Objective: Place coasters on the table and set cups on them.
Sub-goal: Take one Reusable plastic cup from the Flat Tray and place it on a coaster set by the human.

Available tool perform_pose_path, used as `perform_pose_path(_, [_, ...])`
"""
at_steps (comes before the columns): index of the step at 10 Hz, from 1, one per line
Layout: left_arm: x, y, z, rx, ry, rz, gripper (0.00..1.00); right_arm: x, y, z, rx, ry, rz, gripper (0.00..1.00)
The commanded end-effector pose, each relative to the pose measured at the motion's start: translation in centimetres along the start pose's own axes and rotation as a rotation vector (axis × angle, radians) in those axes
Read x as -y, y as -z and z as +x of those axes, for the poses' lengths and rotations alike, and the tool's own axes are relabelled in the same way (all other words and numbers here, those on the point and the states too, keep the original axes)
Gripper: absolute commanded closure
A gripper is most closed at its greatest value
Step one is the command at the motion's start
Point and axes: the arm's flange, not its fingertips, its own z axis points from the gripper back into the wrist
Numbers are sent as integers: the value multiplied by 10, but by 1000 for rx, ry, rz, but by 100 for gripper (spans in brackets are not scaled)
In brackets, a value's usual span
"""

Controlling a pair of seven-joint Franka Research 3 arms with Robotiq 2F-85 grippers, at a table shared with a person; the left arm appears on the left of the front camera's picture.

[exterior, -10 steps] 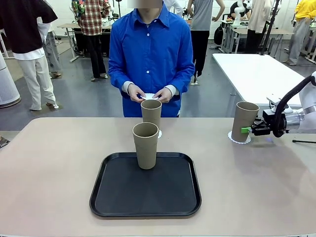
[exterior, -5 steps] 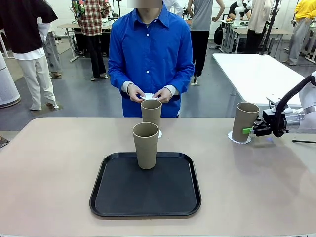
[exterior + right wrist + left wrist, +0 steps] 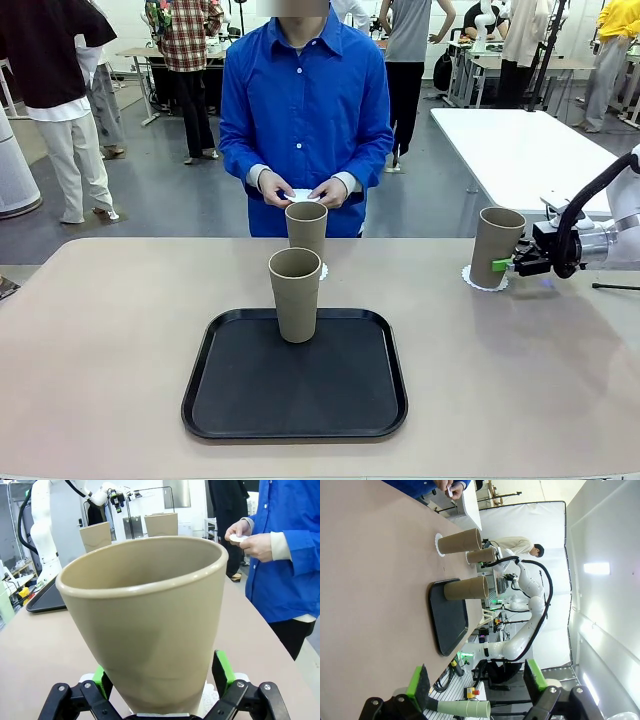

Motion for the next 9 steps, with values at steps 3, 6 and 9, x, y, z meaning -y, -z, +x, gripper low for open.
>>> perform_pose_path(3, [3, -1, 1, 12, -2, -7, 0, 8, -4, 0, -20, 28, 60, 0])
perform_pose_path(6, [3, -1, 1, 12, -2, -7, 0, 9, -7, -2, -18, 38, 76, 0])
perform_pose_path(9, [3, -1, 1, 12, -2, -7, 0, 11, -11, -3, -14, 37, 68, 0])
